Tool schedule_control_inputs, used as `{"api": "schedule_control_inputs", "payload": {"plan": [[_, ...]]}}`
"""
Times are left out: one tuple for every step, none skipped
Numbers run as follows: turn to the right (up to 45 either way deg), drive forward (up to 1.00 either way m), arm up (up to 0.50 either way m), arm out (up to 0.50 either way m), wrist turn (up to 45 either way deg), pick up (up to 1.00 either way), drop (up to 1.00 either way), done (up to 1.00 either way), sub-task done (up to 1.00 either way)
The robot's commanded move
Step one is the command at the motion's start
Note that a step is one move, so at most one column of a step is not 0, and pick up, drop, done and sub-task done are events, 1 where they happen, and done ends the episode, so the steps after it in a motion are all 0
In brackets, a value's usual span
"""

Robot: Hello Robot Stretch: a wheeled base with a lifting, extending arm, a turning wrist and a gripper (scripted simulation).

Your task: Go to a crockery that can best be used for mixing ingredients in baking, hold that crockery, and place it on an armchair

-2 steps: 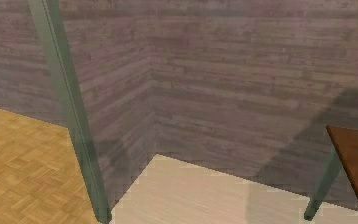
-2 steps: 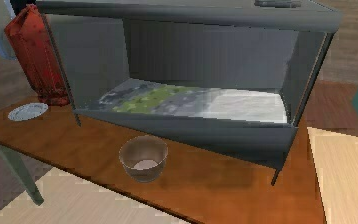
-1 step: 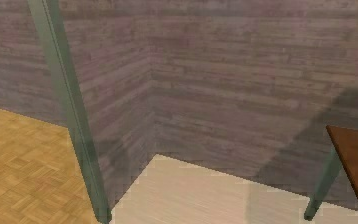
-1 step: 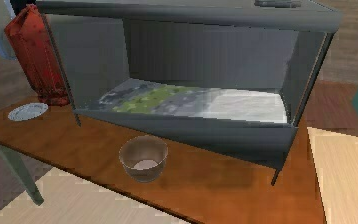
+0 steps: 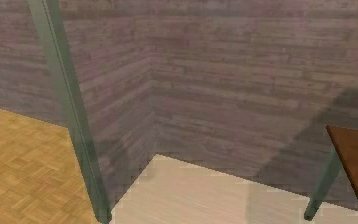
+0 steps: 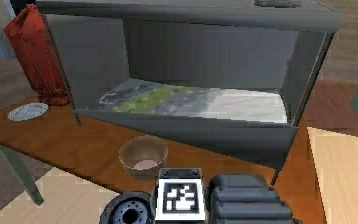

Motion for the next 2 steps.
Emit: {"api": "schedule_control_inputs", "payload": {"plan": [[0.0,0.0,0.0,0.24,0.0,0.0,0.0,0.0,0.0],[0.0,0.0,0.0,0.0,45.0,0.0,0.0,0.0,0.0]]}}
